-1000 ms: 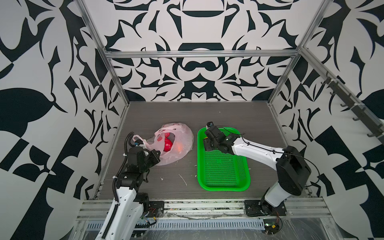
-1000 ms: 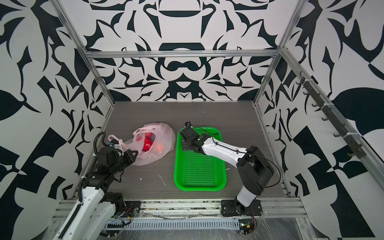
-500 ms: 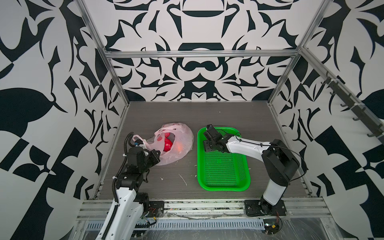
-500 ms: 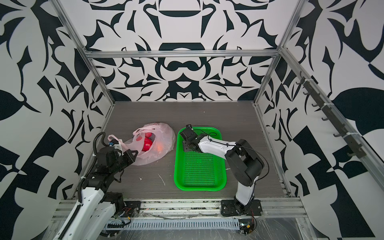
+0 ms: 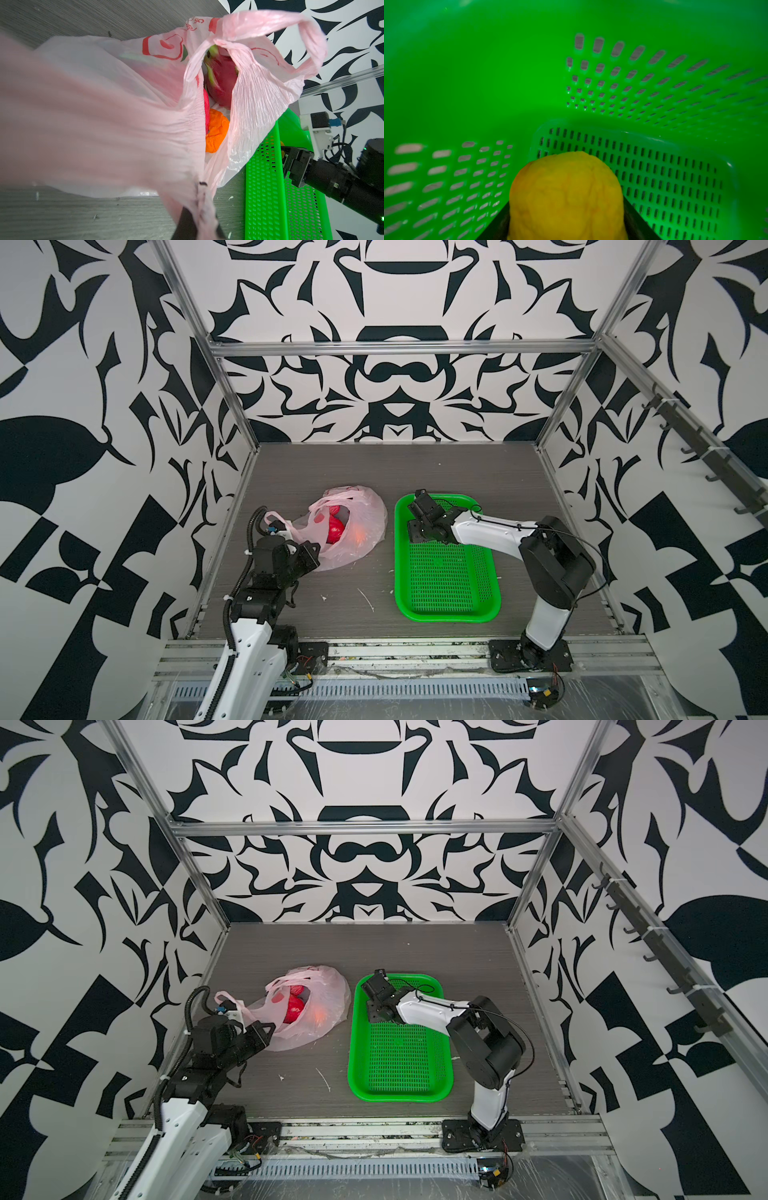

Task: Untie the knot of the plastic bag and take out the fruit
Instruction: Place the fruit in the basket.

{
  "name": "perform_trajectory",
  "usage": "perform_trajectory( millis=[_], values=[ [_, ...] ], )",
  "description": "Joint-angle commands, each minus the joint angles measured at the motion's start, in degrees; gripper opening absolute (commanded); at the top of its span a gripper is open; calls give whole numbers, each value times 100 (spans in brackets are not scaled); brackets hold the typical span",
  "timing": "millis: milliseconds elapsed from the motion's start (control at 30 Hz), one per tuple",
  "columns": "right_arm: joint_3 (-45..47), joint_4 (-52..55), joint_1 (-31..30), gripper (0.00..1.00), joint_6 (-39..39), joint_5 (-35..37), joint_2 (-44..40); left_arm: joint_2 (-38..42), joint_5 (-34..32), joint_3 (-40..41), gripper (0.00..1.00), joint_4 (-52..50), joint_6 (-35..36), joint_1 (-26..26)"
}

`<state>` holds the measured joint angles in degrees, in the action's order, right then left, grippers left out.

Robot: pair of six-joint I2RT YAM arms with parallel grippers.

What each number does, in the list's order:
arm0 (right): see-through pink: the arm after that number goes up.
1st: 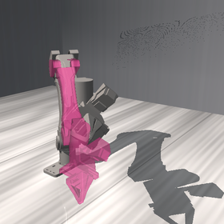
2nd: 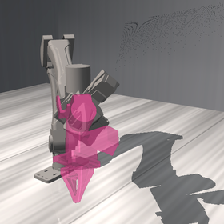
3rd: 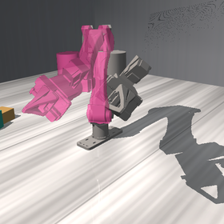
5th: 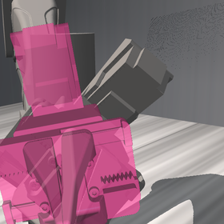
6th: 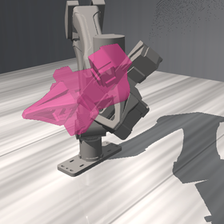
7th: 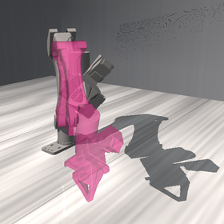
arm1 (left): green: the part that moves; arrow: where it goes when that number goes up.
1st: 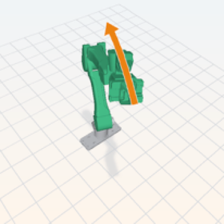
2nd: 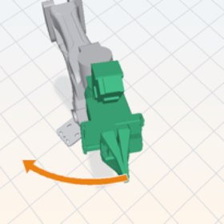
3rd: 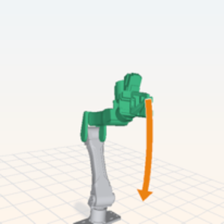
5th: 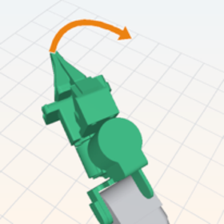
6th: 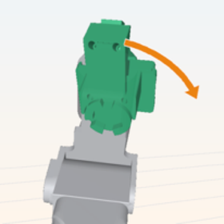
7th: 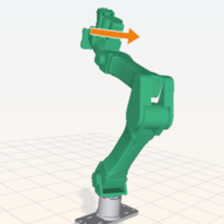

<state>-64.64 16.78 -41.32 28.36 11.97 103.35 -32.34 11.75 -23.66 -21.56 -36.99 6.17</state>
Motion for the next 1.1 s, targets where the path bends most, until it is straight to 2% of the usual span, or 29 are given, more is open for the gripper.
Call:
perform_trajectory(
  millis=[0, 300, 500, 633, 867, 967, 1067],
  values=[
    [-148, -71, 10, 59, 56, 17, 1, 70, 3, -4, 0, -142, 87, 24],
    [-187, -52, 11, 73, 47, 16, 1, 70, -15, 16, 0, -131, 85, 24],
    [-191, 17, 14, 89, 46, 51, -142, 61, -23, 40, 0, -111, 86, 23],
    [-124, 123, 10, 93, 73, 105, -381, 70, -12, 45, 0, -111, 95, 24],
    [201, 307, 8, 90, 113, 80, -1299, -7, 33, 68, 0, 15, 85, 24],
    [257, 513, -20, 82, 33, -36, -1762, -77, 112, 87, 0, 130, 78, 24],
    [217, 674, -211, 69, -62, -38, -2226, -125, 218, 98, 0, 200, 69, 22]
  ],
)
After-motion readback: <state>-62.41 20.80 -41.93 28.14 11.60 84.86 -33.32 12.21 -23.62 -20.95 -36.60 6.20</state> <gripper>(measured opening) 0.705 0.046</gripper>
